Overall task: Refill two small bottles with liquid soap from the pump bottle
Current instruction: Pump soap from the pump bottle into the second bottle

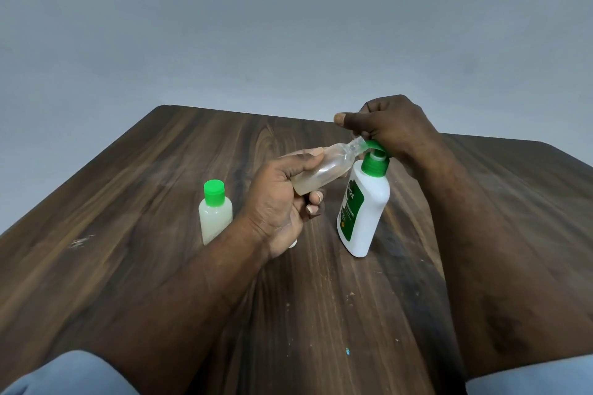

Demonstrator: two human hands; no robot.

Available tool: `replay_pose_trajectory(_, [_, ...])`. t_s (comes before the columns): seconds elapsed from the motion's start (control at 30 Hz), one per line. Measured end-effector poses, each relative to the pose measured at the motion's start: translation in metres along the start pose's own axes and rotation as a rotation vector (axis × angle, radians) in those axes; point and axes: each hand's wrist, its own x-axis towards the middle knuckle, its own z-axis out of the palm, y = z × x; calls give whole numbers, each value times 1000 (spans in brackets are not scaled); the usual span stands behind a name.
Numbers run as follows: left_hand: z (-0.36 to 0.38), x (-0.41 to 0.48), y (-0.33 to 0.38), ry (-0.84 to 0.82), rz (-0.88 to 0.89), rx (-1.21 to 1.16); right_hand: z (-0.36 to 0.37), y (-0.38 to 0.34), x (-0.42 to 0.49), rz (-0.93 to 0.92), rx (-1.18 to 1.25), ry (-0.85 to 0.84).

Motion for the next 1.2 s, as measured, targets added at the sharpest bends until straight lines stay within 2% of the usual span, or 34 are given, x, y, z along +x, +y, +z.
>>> replay_pose_trajectory(0.17, [2, -1, 0, -7, 4, 2, -3, -3, -1, -29, 1, 39])
replay_pose_trajectory(0.4, [0, 0, -1, -6, 17, -5, 2, 0, 0, 10, -1, -10])
replay_pose_trajectory(1.2, [0, -1, -1, -10, 11, 8, -2, -1, 0, -10, 38, -18])
